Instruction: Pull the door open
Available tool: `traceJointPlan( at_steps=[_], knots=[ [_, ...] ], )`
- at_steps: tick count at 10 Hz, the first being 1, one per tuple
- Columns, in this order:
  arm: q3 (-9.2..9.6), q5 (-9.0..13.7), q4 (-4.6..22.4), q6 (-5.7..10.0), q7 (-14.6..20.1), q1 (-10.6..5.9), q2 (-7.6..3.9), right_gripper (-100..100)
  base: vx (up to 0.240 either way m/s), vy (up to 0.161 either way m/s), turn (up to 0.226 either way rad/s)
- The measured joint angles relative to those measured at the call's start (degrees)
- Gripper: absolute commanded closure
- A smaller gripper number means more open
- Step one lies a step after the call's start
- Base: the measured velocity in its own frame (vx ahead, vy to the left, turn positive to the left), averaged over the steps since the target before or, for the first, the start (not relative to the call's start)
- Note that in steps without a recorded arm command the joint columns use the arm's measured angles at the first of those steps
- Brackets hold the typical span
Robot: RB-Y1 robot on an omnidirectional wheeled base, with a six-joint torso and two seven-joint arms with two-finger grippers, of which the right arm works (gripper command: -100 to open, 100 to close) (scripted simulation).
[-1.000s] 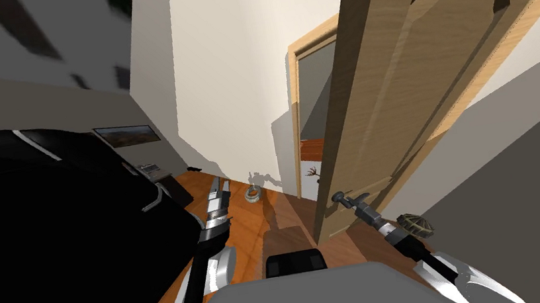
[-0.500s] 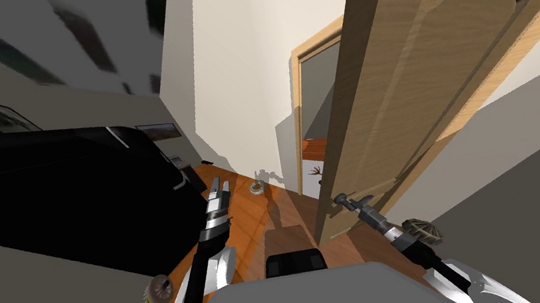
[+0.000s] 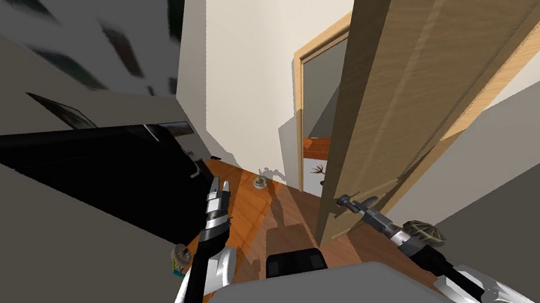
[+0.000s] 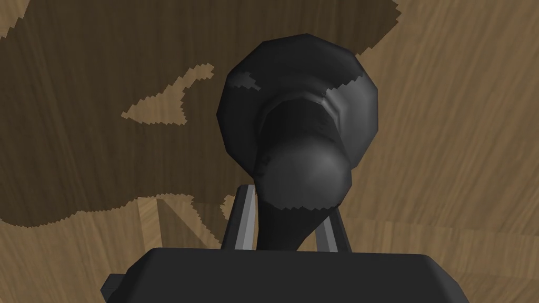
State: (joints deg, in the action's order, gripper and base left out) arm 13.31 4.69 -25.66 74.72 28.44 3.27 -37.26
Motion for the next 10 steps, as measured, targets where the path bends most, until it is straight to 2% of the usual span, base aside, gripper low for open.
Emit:
traceJointPlan(
  at_steps=[1,2,4,5,6,8,9,10],
  knots=[
    [0.06,-0.02,0.01,-0.09,0.01,0.11,0.06,100,-0.160,-0.057,0.052],
    [-0.21,-0.19,-2.03,-1.52,-0.10,0.62,0.05,100,-0.256,-0.081,0.080],
    [-0.55,-0.93,-3.28,-3.88,-0.29,-0.88,0.69,100,-0.242,-0.110,0.064],
    [-0.79,-1.29,-5.07,-5.43,-0.58,-0.76,1.01,100,-0.211,-0.074,0.039],
    [-0.97,-1.87,-5.11,-6.52,-0.88,-1.79,1.66,100,-0.189,-0.081,0.046],
    [-1.05,-2.82,-5.25,-8.11,-1.13,-3.21,2.56,100,-0.145,-0.102,0.048],
    [-1.04,-3.06,-6.03,-8.78,-1.20,-3.14,2.77,100,-0.122,-0.078,0.028],
    [-1.04,-3.46,-5.63,-9.21,-1.38,-4.09,3.37,100,-0.095,-0.043,0.035]
  ],
)
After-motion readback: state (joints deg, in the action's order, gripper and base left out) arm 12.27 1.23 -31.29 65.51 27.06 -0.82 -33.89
